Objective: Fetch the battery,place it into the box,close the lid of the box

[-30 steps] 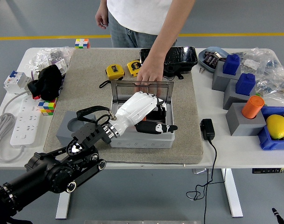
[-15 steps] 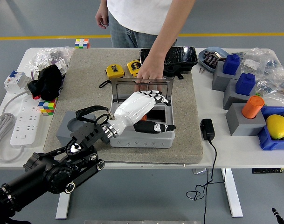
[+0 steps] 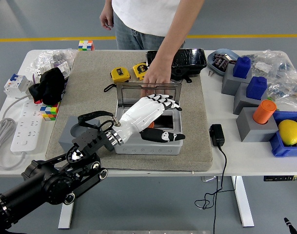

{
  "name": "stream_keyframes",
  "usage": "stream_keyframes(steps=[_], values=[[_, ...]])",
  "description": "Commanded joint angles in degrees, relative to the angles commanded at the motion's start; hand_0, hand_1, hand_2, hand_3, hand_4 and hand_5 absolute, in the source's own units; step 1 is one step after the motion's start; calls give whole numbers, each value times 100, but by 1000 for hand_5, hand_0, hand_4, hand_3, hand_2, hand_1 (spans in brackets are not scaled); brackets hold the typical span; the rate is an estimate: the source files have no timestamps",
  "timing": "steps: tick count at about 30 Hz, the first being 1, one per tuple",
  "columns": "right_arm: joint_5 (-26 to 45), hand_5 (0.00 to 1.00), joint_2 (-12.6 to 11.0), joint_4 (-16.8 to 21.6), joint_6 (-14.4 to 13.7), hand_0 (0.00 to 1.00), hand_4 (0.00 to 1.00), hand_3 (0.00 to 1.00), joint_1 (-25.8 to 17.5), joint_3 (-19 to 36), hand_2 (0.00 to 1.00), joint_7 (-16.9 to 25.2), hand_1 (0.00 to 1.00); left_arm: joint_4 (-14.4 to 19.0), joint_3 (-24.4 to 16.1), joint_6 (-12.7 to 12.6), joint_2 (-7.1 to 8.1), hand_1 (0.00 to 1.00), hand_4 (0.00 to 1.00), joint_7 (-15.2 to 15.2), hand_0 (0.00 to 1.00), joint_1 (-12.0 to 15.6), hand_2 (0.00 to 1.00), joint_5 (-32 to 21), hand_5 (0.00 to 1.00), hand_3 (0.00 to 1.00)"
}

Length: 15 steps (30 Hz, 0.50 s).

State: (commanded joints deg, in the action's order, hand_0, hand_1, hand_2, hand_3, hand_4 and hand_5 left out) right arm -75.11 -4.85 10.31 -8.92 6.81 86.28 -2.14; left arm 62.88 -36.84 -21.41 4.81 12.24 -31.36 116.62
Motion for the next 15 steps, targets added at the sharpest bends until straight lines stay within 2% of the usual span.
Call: stream_keyframes(steps=[1,3,8,9,15], values=[[14,998,0,0,0,807,998,804,-1,-13,766,4,766,92,-10,69,27,624,998,-13,607,19,596,-26,998,623],[22,998,2,0,-2,807,998,804,-2,-17,766,6,766,276,-26,277,85,624,998,-96,607,53,596,-79,998,623],[24,998,3,0,-5,808,998,805,-8,-18,767,0,766,833,-100,1173,286,623,998,-440,595,183,599,-418,998,625],[22,998,3,0,-6,808,998,805,-9,-15,767,-1,766,933,-106,1279,322,623,998,-459,595,213,599,-536,998,625],[17,998,6,0,-9,807,998,804,-22,-6,766,-7,765,1633,-212,1540,542,629,998,-453,610,427,601,-1279,998,628]])
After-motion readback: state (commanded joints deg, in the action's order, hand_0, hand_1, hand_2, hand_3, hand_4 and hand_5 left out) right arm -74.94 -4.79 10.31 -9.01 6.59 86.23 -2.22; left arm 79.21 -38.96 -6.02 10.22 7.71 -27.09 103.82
